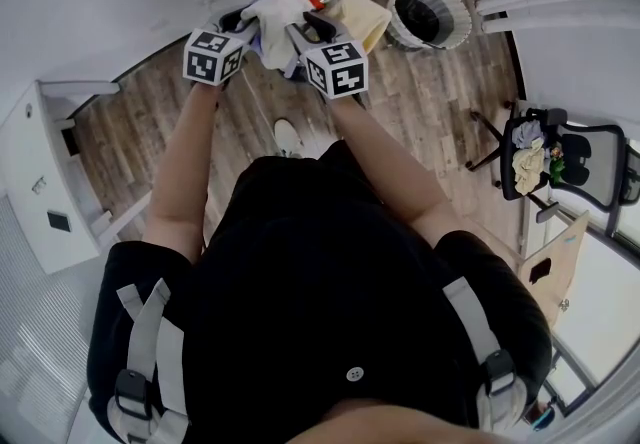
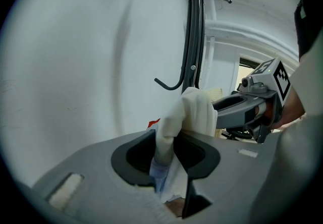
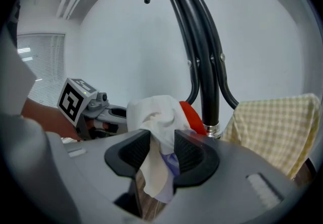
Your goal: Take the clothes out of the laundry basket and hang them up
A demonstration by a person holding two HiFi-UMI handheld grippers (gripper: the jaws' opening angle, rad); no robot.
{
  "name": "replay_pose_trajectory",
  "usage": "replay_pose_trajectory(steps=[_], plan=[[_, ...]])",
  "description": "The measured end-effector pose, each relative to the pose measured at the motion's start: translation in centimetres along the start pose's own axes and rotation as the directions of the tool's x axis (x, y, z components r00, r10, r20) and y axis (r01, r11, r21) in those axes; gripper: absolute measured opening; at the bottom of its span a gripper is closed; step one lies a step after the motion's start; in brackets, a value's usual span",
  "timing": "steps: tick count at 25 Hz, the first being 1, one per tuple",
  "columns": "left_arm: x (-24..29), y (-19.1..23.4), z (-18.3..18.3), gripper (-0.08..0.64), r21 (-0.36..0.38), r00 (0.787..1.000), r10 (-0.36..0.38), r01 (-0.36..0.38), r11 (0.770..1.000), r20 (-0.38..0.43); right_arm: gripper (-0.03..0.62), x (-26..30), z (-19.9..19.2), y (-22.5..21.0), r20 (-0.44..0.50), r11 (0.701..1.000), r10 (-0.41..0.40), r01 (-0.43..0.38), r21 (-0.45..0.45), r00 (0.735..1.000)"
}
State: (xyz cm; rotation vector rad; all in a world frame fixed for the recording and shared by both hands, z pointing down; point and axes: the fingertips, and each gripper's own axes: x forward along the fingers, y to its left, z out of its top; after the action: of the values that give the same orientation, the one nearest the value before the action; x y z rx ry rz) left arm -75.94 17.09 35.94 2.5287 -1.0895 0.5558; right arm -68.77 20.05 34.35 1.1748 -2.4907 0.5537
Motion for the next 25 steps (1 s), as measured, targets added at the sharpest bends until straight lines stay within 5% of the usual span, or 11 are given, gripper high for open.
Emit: replay_pose_trajectory(steps=[12, 25], plan=[[-2.1, -0.2, -0.5, 0.302, 0.039, 0.995, -0.058, 0.055, 0.998, 0.086, 0.275, 0.2, -1.2, 1.3, -0.006, 0.996, 0.086, -0.086, -0.039, 0.996], [-2.6, -1.1, -0.2, 0.319, 0.044, 0.990, -0.075, 0.070, 0.997, 0.119, 0.380, -1.4, -2.7, 0.5, -0.060, 0.992, 0.099, -0.103, -0.066, 0.993]])
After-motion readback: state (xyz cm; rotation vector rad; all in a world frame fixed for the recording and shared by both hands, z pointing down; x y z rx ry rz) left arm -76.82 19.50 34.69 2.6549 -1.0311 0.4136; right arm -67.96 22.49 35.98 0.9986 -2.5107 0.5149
